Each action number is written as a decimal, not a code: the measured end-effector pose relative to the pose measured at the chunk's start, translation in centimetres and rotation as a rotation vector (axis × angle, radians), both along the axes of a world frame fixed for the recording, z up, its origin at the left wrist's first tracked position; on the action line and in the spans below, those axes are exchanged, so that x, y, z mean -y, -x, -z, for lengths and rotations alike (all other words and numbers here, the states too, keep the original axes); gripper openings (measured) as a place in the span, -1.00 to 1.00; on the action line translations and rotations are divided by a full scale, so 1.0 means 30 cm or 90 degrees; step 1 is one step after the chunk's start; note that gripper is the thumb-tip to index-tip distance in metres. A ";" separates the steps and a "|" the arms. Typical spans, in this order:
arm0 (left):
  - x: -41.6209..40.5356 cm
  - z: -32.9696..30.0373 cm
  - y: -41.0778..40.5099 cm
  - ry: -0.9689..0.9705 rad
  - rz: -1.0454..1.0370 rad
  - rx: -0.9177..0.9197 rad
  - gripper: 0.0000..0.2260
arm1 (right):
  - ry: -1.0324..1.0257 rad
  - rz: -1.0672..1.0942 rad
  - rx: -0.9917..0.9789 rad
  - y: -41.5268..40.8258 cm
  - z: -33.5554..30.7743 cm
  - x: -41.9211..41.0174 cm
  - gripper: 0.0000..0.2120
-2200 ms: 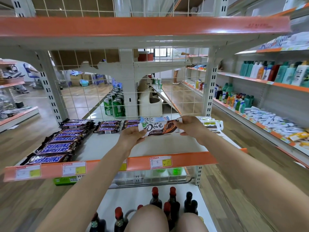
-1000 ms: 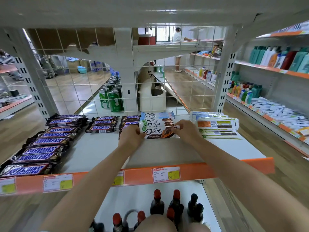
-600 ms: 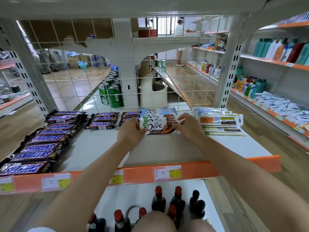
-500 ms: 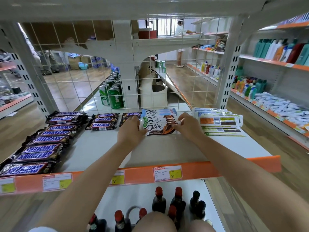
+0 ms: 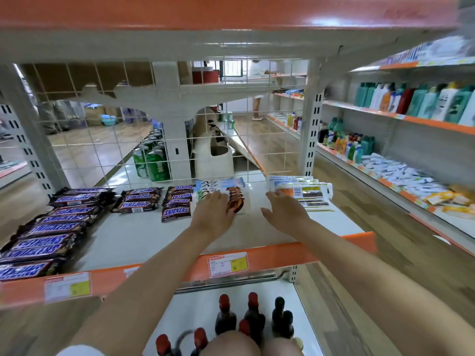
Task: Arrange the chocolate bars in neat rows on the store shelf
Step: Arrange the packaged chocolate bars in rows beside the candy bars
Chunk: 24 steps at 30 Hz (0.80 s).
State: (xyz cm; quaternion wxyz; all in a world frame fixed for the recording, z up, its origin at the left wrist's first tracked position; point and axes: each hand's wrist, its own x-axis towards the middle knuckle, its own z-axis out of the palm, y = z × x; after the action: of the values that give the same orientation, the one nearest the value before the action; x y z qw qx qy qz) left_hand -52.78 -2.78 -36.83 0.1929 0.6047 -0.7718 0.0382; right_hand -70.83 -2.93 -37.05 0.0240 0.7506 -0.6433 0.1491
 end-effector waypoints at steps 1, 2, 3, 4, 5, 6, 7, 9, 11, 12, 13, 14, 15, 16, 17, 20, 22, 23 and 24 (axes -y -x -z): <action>-0.009 -0.003 0.022 -0.010 0.006 0.000 -0.72 | -0.005 0.003 -0.011 0.018 -0.001 -0.010 -0.54; -0.021 -0.007 0.048 -0.019 0.011 -0.002 -0.72 | -0.007 0.008 -0.018 0.038 -0.003 -0.021 -0.53; -0.033 -0.011 0.074 -0.023 0.014 0.000 -0.72 | -0.007 0.016 -0.023 0.058 -0.007 -0.032 -0.53; -0.043 -0.013 0.097 -0.026 0.018 0.005 -0.71 | -0.006 0.024 -0.027 0.078 -0.009 -0.042 -0.53; -0.050 -0.014 0.118 -0.026 0.025 0.010 -0.71 | -0.003 0.031 -0.029 0.097 -0.012 -0.052 -0.53; -0.055 -0.013 0.137 -0.027 0.033 0.018 -0.69 | -0.001 0.037 -0.030 0.118 -0.013 -0.061 -0.53; -0.057 -0.012 0.154 -0.028 0.041 0.030 -0.66 | 0.003 0.043 -0.030 0.140 -0.014 -0.070 -0.53; -0.057 -0.008 0.184 -0.032 0.048 0.054 -0.63 | 0.009 0.057 -0.030 0.183 -0.018 -0.087 -0.55; -0.059 -0.008 0.213 -0.033 0.049 0.066 -0.64 | 0.007 0.069 -0.021 0.224 -0.021 -0.097 -0.57; -0.060 -0.009 0.228 -0.035 0.051 0.067 -0.64 | 0.008 0.073 -0.016 0.243 -0.023 -0.101 -0.58; -0.062 -0.008 0.243 -0.035 0.055 0.066 -0.65 | 0.012 0.075 -0.015 0.261 -0.022 -0.102 -0.59; -0.062 -0.006 0.257 -0.034 0.061 0.062 -0.65 | 0.017 0.074 -0.020 0.280 -0.020 -0.103 -0.60; -0.061 -0.004 0.268 -0.032 0.069 0.058 -0.65 | 0.019 0.072 -0.027 0.296 -0.018 -0.104 -0.60; -0.060 0.000 0.277 -0.033 0.076 0.054 -0.65 | 0.020 0.071 -0.035 0.312 -0.015 -0.103 -0.62; -0.055 0.005 0.286 -0.034 0.086 0.049 -0.65 | 0.022 0.074 -0.041 0.326 -0.012 -0.102 -0.64; -0.039 0.018 0.302 -0.047 0.104 0.036 -0.65 | 0.012 0.089 -0.062 0.350 -0.004 -0.094 -0.70; -0.026 0.020 0.310 -0.048 0.104 0.023 -0.67 | 0.009 0.087 -0.069 0.361 0.004 -0.078 -0.69; -0.019 0.019 0.312 -0.048 0.104 0.015 -0.67 | 0.013 0.085 -0.067 0.365 0.006 -0.068 -0.68; -0.011 0.020 0.315 -0.047 0.104 0.010 -0.68 | 0.016 0.083 -0.064 0.369 0.008 -0.055 -0.68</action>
State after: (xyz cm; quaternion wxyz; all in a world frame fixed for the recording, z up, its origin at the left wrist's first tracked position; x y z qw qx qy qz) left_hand -62.23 -2.46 -37.41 0.1670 0.5458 -0.8211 -0.0017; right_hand -81.91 -1.27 -37.31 0.0756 0.7132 -0.6869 0.1174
